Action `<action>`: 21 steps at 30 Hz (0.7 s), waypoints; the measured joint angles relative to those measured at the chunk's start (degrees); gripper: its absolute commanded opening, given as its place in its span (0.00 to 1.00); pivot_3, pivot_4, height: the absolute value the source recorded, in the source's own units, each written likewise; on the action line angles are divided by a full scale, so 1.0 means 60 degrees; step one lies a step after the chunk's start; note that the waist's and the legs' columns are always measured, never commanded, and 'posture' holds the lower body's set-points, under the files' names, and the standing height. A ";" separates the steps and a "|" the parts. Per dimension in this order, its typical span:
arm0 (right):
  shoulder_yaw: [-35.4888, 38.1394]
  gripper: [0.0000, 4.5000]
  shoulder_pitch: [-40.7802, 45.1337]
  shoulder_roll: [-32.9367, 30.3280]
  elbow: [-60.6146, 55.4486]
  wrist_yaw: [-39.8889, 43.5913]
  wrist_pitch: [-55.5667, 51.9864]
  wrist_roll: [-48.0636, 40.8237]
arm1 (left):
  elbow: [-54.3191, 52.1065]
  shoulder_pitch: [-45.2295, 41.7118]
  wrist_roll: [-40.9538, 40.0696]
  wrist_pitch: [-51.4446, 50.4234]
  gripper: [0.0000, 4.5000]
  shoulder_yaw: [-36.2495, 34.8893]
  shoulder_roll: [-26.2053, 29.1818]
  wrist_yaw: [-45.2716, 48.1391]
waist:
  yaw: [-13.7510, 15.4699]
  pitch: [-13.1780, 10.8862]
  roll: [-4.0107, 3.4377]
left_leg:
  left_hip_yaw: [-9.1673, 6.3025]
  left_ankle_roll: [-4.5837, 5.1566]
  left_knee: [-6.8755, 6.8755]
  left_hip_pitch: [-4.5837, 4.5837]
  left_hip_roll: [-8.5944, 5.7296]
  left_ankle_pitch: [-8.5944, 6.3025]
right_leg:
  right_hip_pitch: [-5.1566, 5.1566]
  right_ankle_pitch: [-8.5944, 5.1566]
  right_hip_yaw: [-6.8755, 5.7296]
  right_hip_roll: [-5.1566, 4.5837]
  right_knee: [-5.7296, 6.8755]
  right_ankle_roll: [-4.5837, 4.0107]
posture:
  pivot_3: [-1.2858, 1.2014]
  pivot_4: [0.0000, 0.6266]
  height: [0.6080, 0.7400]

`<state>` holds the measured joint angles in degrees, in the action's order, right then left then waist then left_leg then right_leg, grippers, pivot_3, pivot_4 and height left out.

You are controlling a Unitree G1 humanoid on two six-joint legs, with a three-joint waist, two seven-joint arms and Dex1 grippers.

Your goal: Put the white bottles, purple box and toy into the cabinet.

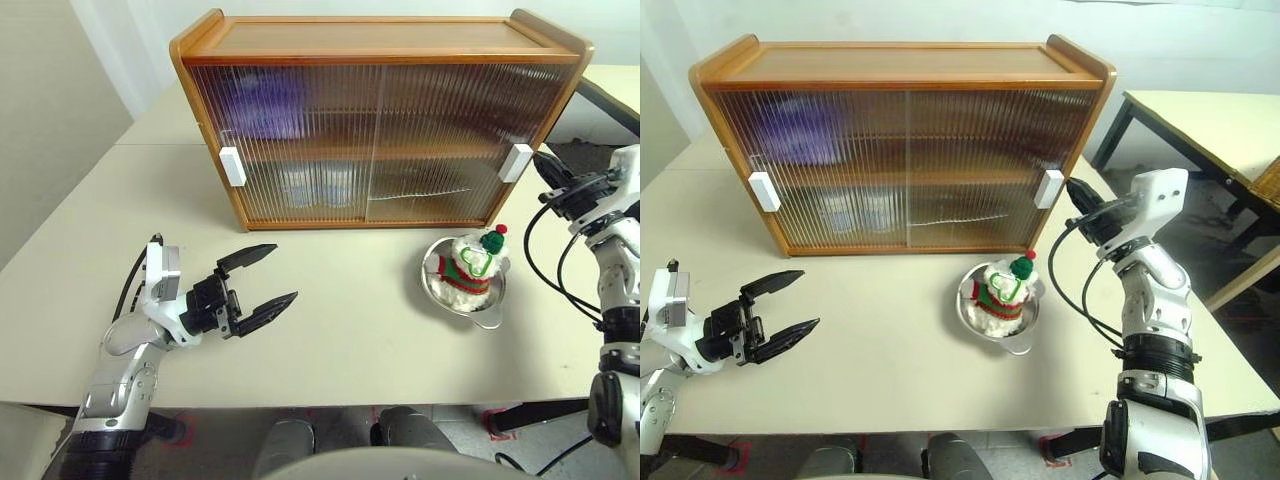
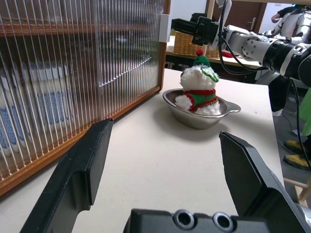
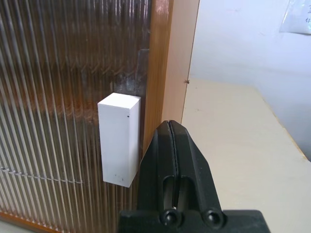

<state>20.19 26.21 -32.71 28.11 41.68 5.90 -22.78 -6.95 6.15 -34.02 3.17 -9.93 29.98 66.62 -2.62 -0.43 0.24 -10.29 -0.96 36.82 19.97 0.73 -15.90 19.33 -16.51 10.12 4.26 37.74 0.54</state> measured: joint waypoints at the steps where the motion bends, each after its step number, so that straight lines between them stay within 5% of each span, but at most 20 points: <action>1: 0.0000 0.01 -0.0125 0.0068 -0.0208 -0.0091 -0.0037 0.0007 | 0.0010 0.0001 0.0000 0.0001 1.00 0.0000 0.0001 0.0001 | -0.0014 0.0000 -0.0001 | 0.0000 0.0000 0.0000 -0.0001 0.0003 0.0000 | 0.0001 0.0000 0.0000 0.0003 0.0000 -0.0002 | 0.51 0.00 1.00; 21: -0.0396 0.01 -0.0630 0.0605 -0.1599 -0.0503 -0.0581 0.0117 | 0.0390 -0.0219 0.0000 0.0020 1.00 -0.0001 0.0071 0.0178 | -0.0035 0.0007 -0.0009 | -0.0008 0.0004 0.0016 -0.0006 0.0001 0.0003 | -0.0008 -0.0014 -0.0002 0.0006 0.0012 -0.0020 | 0.51 0.00 1.00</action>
<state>17.82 22.43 -29.08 18.52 38.66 2.41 -22.08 -4.61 4.84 -34.03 3.29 -9.94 30.41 67.69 -2.83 -0.39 0.19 -10.34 -0.94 36.92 19.94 0.73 -15.88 19.28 -16.60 10.11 4.30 37.82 0.42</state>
